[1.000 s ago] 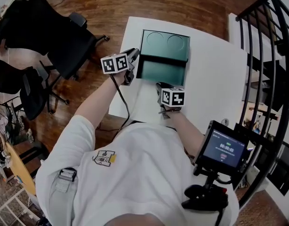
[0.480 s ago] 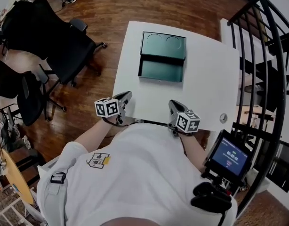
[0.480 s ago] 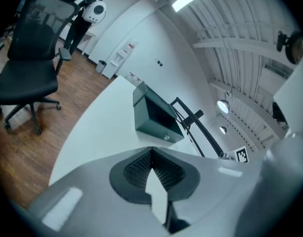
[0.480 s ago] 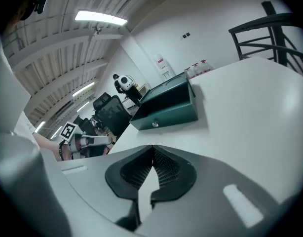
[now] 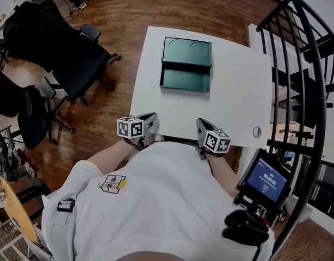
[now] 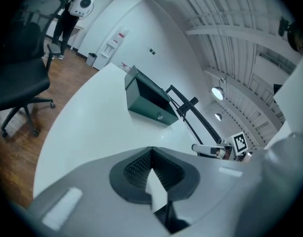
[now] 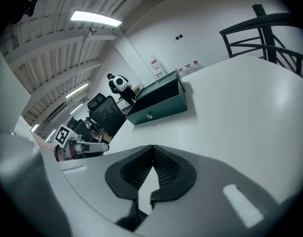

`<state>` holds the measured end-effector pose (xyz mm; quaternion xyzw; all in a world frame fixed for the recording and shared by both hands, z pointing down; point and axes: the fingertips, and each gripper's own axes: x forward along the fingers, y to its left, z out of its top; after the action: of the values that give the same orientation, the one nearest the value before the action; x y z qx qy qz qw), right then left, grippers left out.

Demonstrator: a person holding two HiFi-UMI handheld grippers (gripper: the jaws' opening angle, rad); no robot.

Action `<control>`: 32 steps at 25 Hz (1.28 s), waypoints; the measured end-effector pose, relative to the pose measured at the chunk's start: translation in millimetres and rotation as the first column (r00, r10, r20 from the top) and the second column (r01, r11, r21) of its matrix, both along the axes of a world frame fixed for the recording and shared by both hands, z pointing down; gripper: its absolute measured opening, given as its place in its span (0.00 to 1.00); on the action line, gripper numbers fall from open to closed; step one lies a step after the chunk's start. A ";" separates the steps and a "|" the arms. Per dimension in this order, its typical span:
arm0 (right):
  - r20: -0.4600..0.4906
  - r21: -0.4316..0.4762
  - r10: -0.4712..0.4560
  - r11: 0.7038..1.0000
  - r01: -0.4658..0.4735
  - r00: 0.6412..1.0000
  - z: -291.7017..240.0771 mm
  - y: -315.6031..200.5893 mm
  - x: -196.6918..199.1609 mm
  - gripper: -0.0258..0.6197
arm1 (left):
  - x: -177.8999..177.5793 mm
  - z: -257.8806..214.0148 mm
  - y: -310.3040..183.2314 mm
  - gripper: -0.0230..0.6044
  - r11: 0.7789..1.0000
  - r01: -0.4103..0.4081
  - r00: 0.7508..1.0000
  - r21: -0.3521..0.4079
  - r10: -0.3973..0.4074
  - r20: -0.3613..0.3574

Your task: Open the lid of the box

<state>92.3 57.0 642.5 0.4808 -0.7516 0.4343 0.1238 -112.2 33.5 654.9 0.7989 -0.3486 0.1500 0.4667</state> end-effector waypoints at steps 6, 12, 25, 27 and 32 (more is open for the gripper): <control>-0.011 0.018 -0.007 1.000 0.007 1.000 -3.7 -5.9 1.0 0.04 | 3.3 -5.8 -4.4 0.04 1.000 0.011 1.000 0.015 -0.011 -0.021; -0.015 0.037 -0.018 0.999 0.018 1.000 -8.7 -10.3 -0.5 0.04 | 3.8 -8.2 -6.7 0.04 1.000 0.017 1.000 0.021 -0.016 -0.018; -0.017 0.051 -0.022 0.998 0.022 1.000 -14.0 -12.6 -2.8 0.04 | 4.7 -10.6 -6.8 0.04 1.000 0.013 1.000 0.018 -0.012 -0.021; -0.019 0.054 -0.022 0.998 0.023 1.000 -14.0 -13.1 -2.7 0.04 | 4.0 -10.8 -7.1 0.04 1.000 0.014 1.000 0.019 -0.013 -0.018; -0.024 0.056 -0.029 0.998 0.030 0.999 -14.4 -13.3 -3.6 0.04 | 4.5 -13.0 -8.5 0.04 1.000 0.009 1.000 0.026 -0.008 -0.026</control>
<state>88.8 43.7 628.1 0.4779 -0.7692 0.4053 0.1252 -107.8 25.0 641.9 0.8053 -0.3477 0.1331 0.4614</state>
